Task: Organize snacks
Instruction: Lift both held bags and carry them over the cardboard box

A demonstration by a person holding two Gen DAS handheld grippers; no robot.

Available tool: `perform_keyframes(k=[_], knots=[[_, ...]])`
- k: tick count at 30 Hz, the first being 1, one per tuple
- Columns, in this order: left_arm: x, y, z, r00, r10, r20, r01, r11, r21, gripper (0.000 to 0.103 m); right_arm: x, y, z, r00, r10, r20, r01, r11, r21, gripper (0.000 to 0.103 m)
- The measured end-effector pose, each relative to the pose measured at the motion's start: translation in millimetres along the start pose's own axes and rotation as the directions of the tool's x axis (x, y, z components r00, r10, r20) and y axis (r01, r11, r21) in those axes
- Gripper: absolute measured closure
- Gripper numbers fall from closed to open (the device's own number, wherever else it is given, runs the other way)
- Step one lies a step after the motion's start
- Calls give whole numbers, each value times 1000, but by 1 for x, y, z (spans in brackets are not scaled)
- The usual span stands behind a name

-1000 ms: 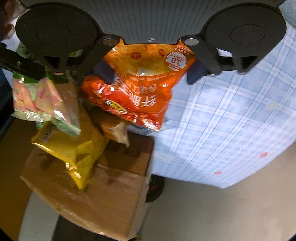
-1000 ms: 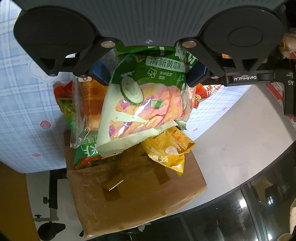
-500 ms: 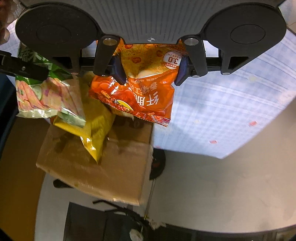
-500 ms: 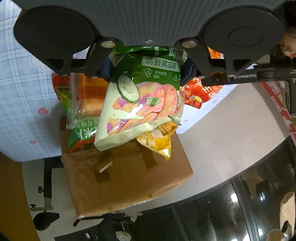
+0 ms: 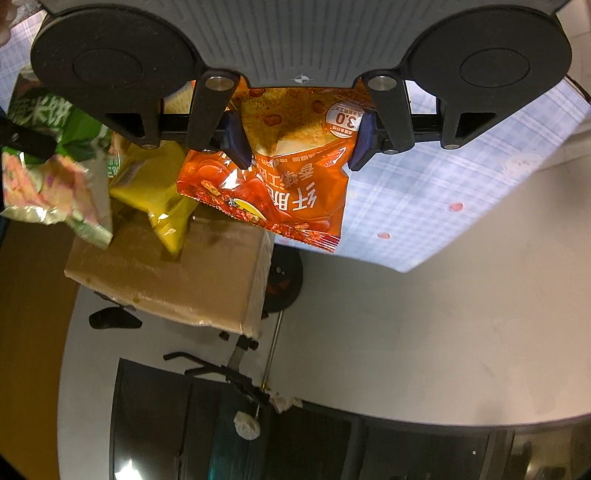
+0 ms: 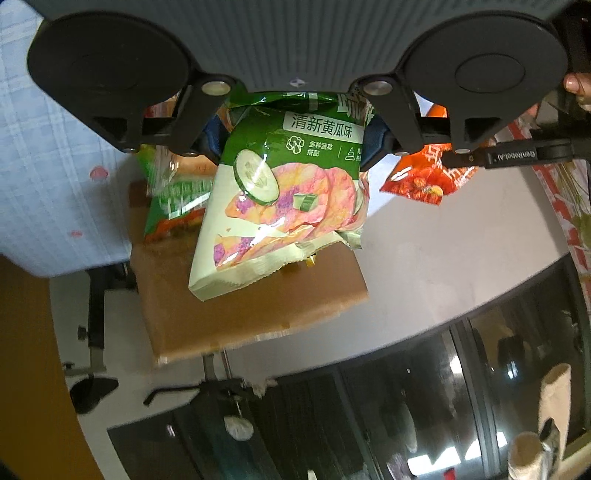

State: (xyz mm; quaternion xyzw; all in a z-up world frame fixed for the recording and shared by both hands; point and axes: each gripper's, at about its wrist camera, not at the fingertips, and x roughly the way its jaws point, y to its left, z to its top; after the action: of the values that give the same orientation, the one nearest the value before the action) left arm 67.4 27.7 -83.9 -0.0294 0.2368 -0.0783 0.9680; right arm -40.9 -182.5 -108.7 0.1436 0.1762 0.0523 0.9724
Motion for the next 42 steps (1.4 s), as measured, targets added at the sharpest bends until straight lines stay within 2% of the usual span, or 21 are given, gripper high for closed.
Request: perform_keyframes(k=[11,16,20,31,36,42], knots=[[-14,-2,10,996,14,83,-16,1000,20,43,-35,-4,31,985,-63,162,66,998,-11,31],[-5,-5,12,996,19,87,-22,999,24,43,-35,-11,42,978,-99,181,103,995,-11,31],[0,-5,27,992,23,121,-27,999,33,43,-31,-14,52,975,-110,193,116,993,-19,31],[4,-30,67,961,12,275,-42,994,101,43,-12,-19,99,956,-96,277,129,986,-101,31],[14,-43,79,950,11,314,-58,988,140,43,1,-21,116,947,-105,302,151,980,-132,31],[25,-54,100,936,-19,352,-39,987,157,43,17,-21,137,940,-105,325,165,973,-163,31]])
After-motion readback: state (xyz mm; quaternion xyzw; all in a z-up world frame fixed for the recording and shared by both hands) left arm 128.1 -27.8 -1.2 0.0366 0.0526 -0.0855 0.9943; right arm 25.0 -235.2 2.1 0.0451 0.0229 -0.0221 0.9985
